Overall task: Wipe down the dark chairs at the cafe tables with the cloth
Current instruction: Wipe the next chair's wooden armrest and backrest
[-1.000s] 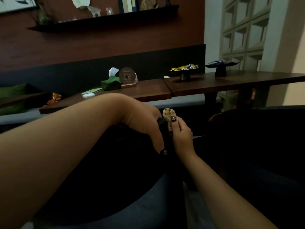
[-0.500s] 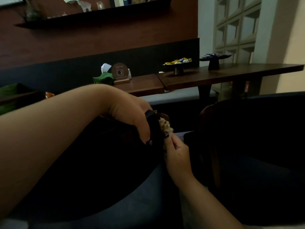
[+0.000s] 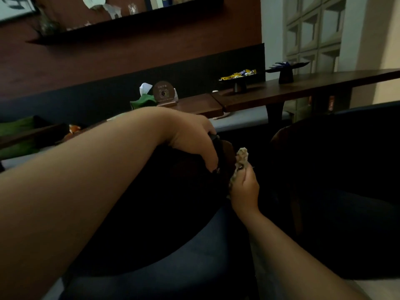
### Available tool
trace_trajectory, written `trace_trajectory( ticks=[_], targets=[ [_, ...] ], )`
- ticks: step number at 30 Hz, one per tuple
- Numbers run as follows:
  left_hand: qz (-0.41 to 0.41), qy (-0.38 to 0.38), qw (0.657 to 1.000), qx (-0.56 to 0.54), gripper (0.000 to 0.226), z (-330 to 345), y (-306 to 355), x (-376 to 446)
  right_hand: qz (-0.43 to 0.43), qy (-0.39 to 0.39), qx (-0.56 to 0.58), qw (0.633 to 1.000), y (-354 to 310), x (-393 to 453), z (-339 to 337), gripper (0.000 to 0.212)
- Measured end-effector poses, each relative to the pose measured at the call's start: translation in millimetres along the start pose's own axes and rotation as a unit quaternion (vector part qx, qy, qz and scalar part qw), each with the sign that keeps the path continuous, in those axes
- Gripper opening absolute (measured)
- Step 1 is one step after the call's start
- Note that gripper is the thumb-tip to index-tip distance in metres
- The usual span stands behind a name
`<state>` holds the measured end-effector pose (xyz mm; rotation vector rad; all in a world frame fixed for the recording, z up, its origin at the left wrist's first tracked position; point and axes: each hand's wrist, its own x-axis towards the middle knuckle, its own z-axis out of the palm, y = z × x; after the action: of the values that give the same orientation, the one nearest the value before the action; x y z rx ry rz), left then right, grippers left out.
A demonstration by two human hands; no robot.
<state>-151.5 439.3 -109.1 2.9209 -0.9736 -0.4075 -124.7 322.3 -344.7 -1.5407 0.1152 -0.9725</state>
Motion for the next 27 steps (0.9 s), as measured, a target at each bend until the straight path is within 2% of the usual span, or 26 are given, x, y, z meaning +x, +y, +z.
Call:
trace_trajectory(
  ticks=[2,4,8,10,12,14,16,18,21,22,24,27],
  targets=[
    [-0.005,0.014,0.998,0.066,0.040,4,23,-20,0.087,-0.003,-0.008,0.996,0,13,-3,0.024],
    [0.008,0.086,0.975,0.203,0.036,20,39,-28,0.154,-0.041,-0.024,0.987,-10,40,-4,0.031],
    [-0.043,0.263,0.868,0.420,0.045,85,50,-30,0.198,-0.110,0.015,0.974,-30,74,3,0.032],
    [-0.051,0.328,0.819,0.467,0.052,114,45,-28,0.211,-0.124,0.024,0.969,-23,76,5,0.031],
    [-0.025,0.395,0.798,0.454,0.055,146,34,-24,0.228,-0.125,0.030,0.965,-5,66,3,0.030],
    [0.043,0.428,0.809,0.400,0.055,187,20,-17,0.262,-0.128,0.038,0.956,23,42,-5,0.031],
    [0.105,0.404,0.850,0.320,0.056,234,5,-5,0.305,-0.129,0.059,0.942,55,9,-16,0.035],
    [0.121,0.330,0.903,0.248,0.064,279,-8,8,0.329,-0.137,0.066,0.932,84,-22,-27,0.033],
    [0.067,0.205,0.960,0.182,0.070,333,-30,23,0.341,-0.129,0.082,0.927,116,-54,-35,0.029],
    [0.056,0.184,0.969,0.153,0.067,343,-36,27,0.335,-0.123,0.093,0.929,121,-58,-36,0.030],
    [0.059,0.200,0.972,0.111,0.063,354,-44,31,0.318,-0.117,0.101,0.935,125,-60,-36,0.034],
    [0.087,0.229,0.963,0.114,0.055,358,-45,33,0.303,-0.138,0.107,0.937,116,-55,-35,0.038]
  ],
)
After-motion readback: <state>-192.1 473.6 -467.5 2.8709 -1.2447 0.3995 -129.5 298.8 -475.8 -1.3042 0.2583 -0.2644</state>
